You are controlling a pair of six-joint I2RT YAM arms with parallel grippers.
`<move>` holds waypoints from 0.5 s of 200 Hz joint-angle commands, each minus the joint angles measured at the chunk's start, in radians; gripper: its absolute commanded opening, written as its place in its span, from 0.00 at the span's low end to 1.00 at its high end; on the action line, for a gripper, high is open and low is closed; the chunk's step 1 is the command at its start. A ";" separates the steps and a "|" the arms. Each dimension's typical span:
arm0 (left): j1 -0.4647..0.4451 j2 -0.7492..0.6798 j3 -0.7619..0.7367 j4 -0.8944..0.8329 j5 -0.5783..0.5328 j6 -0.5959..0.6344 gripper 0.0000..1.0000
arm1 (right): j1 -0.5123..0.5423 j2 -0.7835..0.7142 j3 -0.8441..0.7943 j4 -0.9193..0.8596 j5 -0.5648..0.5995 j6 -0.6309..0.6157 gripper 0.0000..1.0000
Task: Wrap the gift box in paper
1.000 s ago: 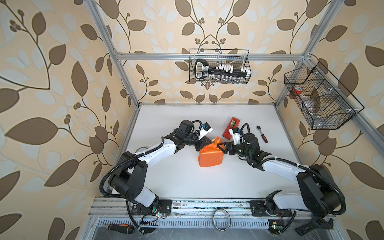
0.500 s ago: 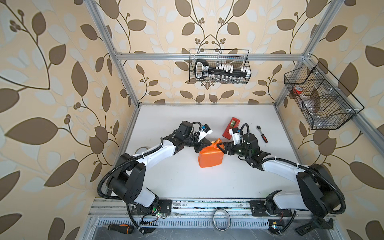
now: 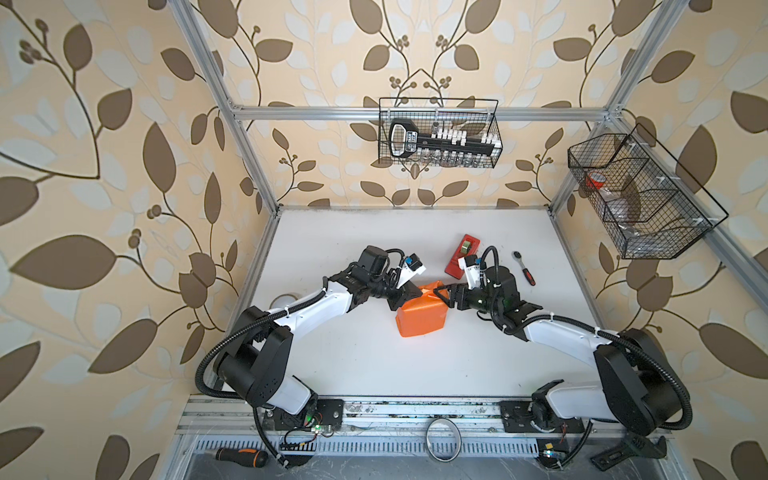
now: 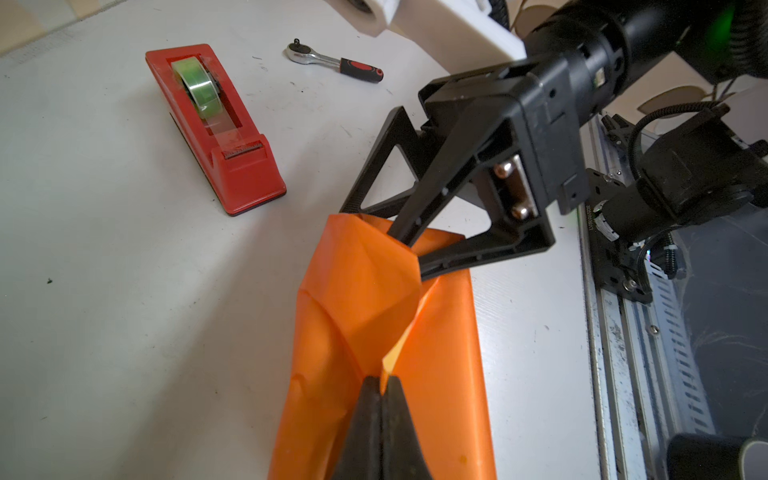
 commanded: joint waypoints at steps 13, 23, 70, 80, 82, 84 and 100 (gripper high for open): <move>-0.013 -0.044 -0.008 -0.079 0.025 0.037 0.02 | -0.033 -0.071 0.009 -0.152 -0.016 -0.038 0.74; -0.013 -0.043 -0.007 -0.082 0.024 0.039 0.02 | -0.042 -0.108 0.009 -0.174 -0.021 -0.044 0.74; -0.015 -0.044 -0.014 -0.083 0.021 0.052 0.04 | -0.044 -0.154 0.089 -0.220 -0.013 -0.012 0.79; -0.018 -0.044 -0.015 -0.081 0.019 0.054 0.04 | -0.039 -0.128 0.117 -0.222 -0.002 0.004 0.79; -0.017 -0.044 -0.015 -0.080 0.019 0.055 0.04 | -0.038 -0.122 0.123 -0.223 0.001 0.009 0.79; -0.017 -0.044 -0.016 -0.080 0.019 0.055 0.04 | -0.036 -0.116 0.129 -0.224 0.003 0.012 0.80; -0.019 -0.044 -0.014 -0.082 0.015 0.056 0.05 | -0.016 -0.067 0.171 -0.225 0.023 0.038 0.81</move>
